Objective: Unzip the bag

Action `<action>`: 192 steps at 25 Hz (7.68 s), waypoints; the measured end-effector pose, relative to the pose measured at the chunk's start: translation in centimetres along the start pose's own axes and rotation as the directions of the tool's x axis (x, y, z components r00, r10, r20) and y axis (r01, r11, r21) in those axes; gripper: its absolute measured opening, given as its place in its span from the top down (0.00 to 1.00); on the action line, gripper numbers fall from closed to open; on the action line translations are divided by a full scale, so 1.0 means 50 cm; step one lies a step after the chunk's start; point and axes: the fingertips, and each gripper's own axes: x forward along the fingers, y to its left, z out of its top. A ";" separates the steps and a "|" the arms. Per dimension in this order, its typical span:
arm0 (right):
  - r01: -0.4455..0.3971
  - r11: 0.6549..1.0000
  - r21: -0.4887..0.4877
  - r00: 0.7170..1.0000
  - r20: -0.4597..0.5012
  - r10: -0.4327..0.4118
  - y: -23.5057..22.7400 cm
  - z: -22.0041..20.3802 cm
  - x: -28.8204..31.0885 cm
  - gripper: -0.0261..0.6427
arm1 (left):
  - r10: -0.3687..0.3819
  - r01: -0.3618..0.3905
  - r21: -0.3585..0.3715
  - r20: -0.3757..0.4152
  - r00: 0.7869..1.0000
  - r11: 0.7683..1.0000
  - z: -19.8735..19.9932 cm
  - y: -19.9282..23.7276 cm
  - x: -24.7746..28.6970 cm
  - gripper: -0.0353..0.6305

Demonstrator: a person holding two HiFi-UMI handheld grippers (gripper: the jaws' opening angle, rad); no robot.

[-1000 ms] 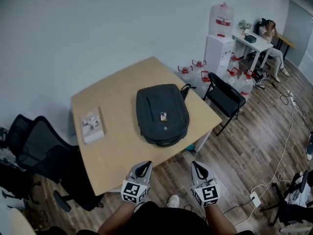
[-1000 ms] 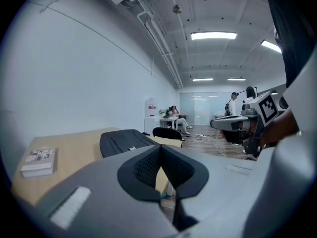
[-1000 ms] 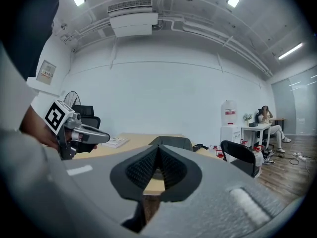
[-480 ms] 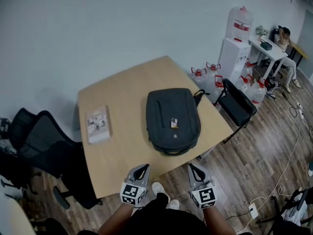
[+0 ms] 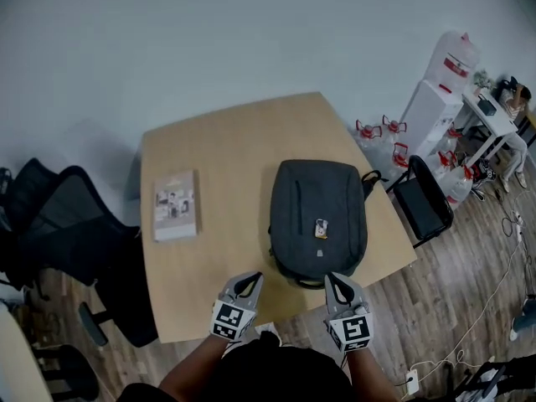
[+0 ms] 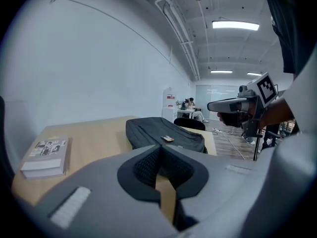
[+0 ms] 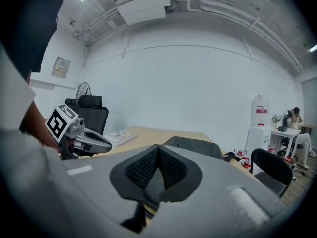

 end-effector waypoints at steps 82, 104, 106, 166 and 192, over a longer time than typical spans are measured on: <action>-0.713 0.598 -0.366 0.680 -0.569 0.463 0.025 -0.310 0.106 0.86 | 0.007 0.045 0.129 -0.375 0.927 0.991 -0.161 0.034 0.215 0.91; -0.584 0.778 -0.232 0.728 -0.574 0.375 0.116 -0.281 0.231 0.87 | 0.027 0.030 0.137 -0.399 0.917 0.990 -0.165 -0.020 0.138 0.91; -0.569 0.791 -0.225 0.732 -0.577 0.363 0.124 -0.278 0.246 0.87 | 0.038 0.014 0.126 -0.398 0.917 0.992 -0.162 -0.016 0.135 0.90; -0.711 0.646 -0.278 0.698 -0.396 0.597 0.198 -0.248 0.234 0.61 | 0.119 -0.112 0.043 -0.458 0.881 0.993 -0.164 -0.001 0.110 0.91; -0.757 0.343 -0.556 0.652 -0.673 0.348 -0.124 -0.326 0.306 0.69 | 0.100 -0.085 0.052 -0.463 0.881 0.995 -0.163 -0.040 0.111 0.89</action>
